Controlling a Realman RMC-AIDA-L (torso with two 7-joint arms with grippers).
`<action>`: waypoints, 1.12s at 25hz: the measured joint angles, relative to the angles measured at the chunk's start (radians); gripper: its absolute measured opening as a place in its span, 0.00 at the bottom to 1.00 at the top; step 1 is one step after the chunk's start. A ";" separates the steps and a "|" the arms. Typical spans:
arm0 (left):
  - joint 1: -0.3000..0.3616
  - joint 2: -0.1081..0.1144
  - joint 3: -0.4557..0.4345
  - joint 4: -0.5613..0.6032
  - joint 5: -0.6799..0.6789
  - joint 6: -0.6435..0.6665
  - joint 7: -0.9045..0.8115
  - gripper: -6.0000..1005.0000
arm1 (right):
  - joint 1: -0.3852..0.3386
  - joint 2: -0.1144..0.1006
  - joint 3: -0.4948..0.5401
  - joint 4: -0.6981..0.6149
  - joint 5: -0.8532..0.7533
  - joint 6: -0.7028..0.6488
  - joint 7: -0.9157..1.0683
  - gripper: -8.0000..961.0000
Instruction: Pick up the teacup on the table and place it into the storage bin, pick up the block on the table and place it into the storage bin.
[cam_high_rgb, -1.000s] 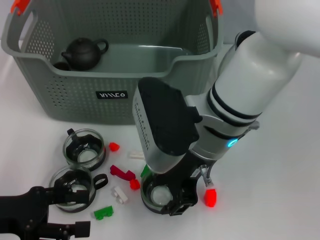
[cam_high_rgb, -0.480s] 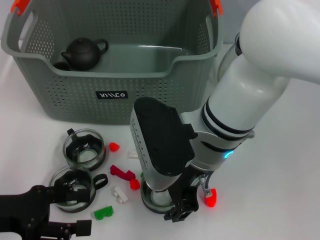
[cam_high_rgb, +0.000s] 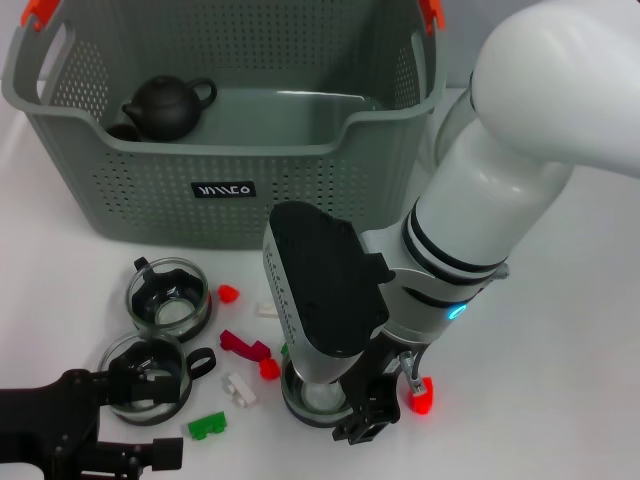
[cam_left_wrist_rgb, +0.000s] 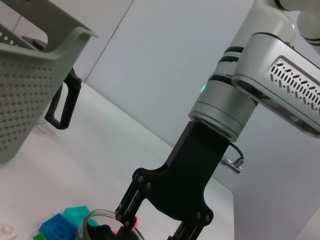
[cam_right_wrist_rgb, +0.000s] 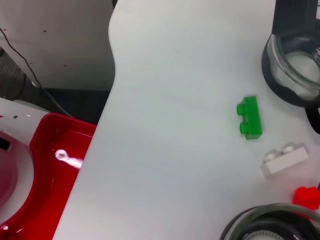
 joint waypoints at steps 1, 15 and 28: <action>0.001 0.000 0.000 0.000 0.000 0.000 0.000 0.87 | 0.000 0.000 -0.001 0.002 0.000 0.003 0.000 0.63; 0.002 -0.001 -0.001 0.000 -0.003 -0.006 -0.001 0.87 | 0.010 0.003 -0.031 0.038 0.001 0.027 0.028 0.58; 0.003 -0.002 -0.001 0.002 -0.003 -0.010 -0.004 0.87 | 0.010 -0.002 -0.033 0.030 -0.005 0.018 0.055 0.21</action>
